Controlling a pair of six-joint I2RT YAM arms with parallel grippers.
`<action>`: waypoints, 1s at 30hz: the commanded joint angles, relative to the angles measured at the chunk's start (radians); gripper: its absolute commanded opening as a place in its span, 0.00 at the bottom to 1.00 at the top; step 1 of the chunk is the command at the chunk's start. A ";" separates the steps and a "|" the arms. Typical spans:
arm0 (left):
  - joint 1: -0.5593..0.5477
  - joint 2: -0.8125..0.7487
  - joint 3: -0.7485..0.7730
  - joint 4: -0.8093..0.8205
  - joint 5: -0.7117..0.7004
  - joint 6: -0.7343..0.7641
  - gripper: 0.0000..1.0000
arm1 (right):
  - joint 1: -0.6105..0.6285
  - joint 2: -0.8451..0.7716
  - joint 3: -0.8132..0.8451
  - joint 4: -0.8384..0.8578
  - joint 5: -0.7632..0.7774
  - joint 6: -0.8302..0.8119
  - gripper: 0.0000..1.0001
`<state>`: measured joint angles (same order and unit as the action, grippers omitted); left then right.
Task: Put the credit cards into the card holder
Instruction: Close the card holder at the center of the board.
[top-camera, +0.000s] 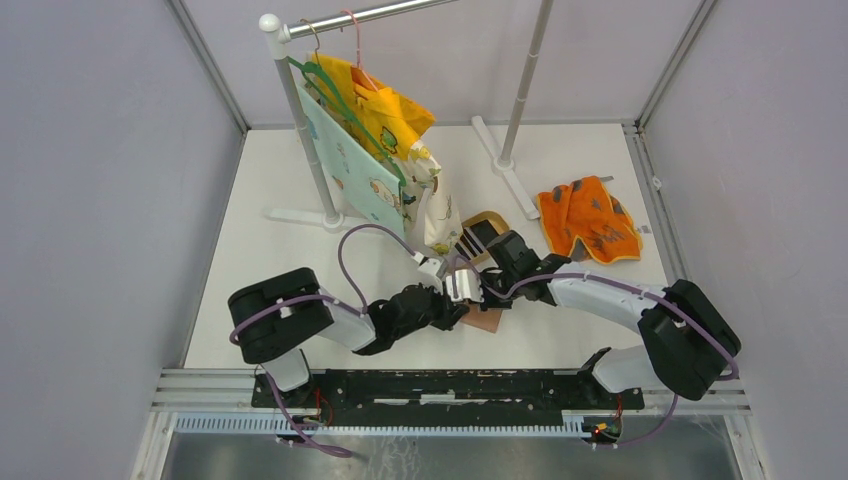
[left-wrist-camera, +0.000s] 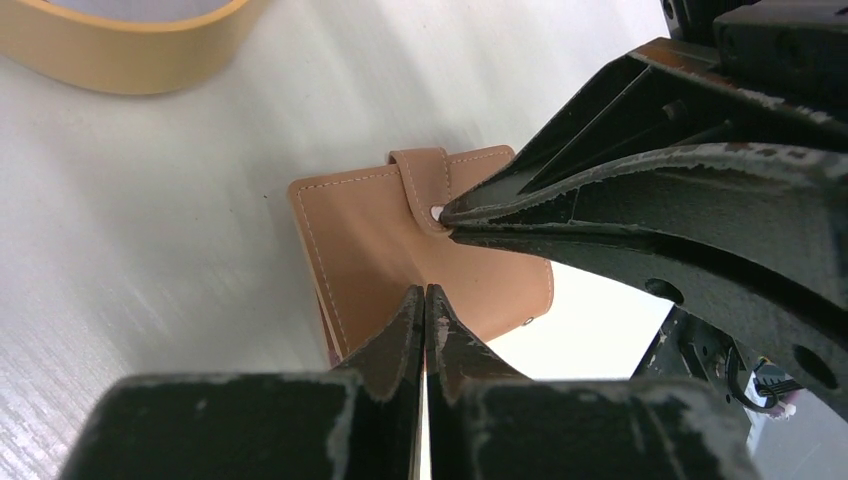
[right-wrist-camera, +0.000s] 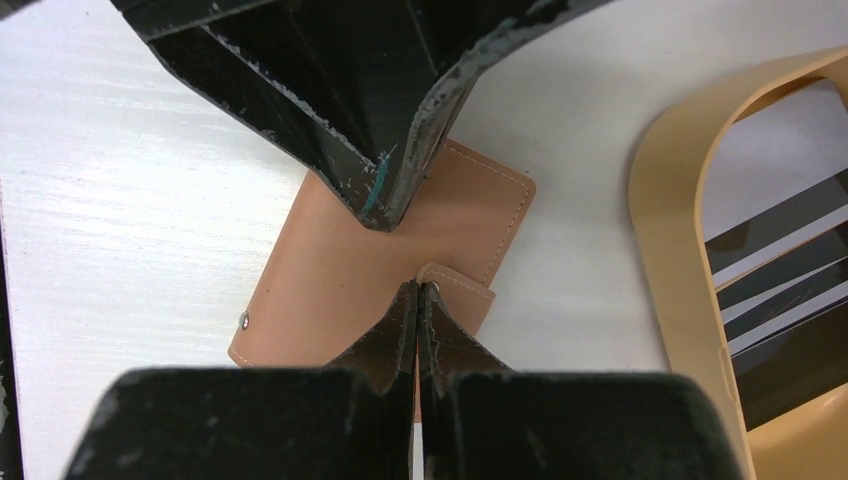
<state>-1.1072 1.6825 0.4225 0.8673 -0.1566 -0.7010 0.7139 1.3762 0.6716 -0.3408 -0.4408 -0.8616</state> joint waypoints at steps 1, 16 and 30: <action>0.007 -0.057 -0.015 0.025 -0.031 -0.018 0.05 | 0.030 0.052 0.001 -0.119 0.055 -0.016 0.00; 0.006 -0.228 -0.098 -0.107 -0.117 -0.007 0.05 | 0.064 0.114 0.011 -0.197 0.112 -0.031 0.00; 0.006 -0.368 -0.115 -0.230 -0.159 0.015 0.05 | 0.091 0.079 -0.074 -0.207 0.149 -0.048 0.00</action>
<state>-1.1053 1.3537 0.3065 0.6556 -0.2745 -0.7002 0.7879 1.4014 0.6956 -0.3813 -0.3328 -0.9176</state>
